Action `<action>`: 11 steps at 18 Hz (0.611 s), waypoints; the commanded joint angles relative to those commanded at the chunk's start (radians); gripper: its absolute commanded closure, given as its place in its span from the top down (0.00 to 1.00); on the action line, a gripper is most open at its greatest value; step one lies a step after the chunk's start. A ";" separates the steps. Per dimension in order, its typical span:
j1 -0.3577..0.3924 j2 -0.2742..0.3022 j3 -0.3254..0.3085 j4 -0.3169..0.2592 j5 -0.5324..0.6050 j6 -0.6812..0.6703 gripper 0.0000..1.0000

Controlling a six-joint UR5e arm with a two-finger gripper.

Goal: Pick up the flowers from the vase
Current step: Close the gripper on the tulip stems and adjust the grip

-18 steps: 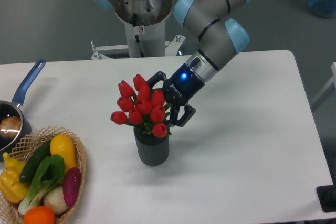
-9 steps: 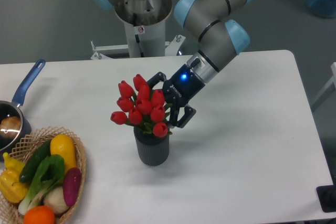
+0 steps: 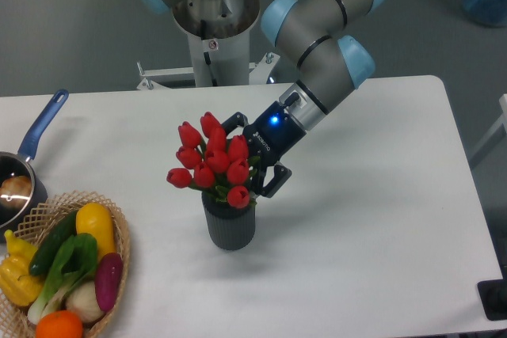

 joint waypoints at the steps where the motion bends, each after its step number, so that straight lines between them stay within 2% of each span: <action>1: 0.000 0.000 0.000 0.000 0.000 -0.002 1.00; 3: 0.002 0.000 0.000 0.000 0.000 -0.002 1.00; 5: 0.002 0.000 0.000 -0.002 -0.002 -0.003 0.95; 11: 0.009 0.000 0.000 -0.002 -0.005 -0.015 0.74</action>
